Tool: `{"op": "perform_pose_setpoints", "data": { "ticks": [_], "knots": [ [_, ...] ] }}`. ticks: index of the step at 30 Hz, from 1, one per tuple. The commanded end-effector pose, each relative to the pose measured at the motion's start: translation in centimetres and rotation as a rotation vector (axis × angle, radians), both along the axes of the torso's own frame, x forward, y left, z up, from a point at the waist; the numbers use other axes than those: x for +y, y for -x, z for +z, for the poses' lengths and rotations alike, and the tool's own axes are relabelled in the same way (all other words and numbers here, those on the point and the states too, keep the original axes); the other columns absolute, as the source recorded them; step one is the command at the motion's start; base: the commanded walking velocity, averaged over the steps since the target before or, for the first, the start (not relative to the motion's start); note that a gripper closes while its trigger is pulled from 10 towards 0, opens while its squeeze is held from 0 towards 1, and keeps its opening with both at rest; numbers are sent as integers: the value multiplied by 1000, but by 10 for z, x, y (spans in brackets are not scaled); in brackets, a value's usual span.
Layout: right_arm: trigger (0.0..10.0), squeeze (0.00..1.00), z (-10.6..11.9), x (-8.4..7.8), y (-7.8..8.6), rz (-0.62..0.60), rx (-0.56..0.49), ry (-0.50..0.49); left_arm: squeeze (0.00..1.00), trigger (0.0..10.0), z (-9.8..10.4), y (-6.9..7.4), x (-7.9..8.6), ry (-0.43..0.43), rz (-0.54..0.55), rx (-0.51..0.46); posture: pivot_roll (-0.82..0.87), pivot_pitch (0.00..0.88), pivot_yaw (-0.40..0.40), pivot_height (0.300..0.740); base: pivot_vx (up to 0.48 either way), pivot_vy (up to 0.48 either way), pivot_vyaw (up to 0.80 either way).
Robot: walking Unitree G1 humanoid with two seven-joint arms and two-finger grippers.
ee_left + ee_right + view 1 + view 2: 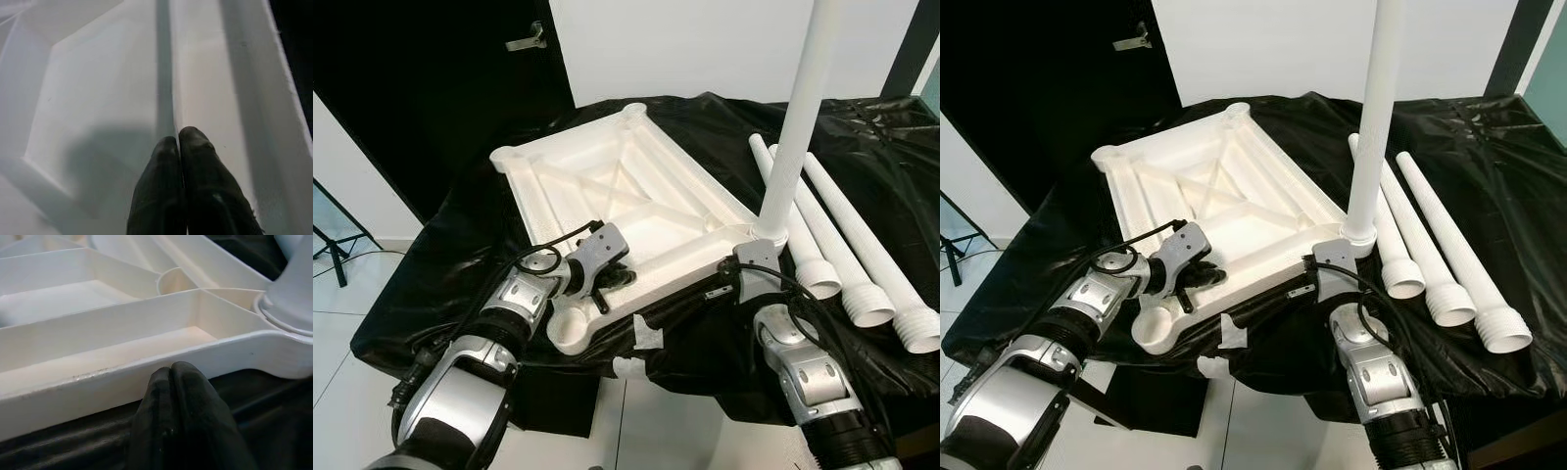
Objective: Building children table
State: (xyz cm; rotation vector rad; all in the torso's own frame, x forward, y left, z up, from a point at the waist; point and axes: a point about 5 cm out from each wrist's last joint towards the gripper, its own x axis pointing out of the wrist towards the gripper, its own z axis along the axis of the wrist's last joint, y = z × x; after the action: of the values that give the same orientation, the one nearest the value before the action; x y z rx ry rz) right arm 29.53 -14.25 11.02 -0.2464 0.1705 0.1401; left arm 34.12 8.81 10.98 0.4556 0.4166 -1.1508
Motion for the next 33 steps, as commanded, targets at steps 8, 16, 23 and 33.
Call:
{"op": "perform_pose_setpoints", "data": {
  "ticks": [8,16,23,33],
  "knots": [
    [10000,0,5,-16,-37,-1,5,72,0,0,-28,33,-19,42,-202,228,-146,0,109,740,0,0,0],
    [10000,0,7,-9,-47,37,1,81,0,431,-28,42,-32,118,-206,236,-132,0,100,740,0,0,0],
    [10000,0,1,-6,-47,54,2,75,0,10000,-19,35,-35,192,-167,128,-141,0,104,740,0,0,0],
    [10000,0,2,2,-37,46,-26,12,0,10000,24,31,-15,422,-308,135,-152,0,108,740,0,0,0]
  ]
}}
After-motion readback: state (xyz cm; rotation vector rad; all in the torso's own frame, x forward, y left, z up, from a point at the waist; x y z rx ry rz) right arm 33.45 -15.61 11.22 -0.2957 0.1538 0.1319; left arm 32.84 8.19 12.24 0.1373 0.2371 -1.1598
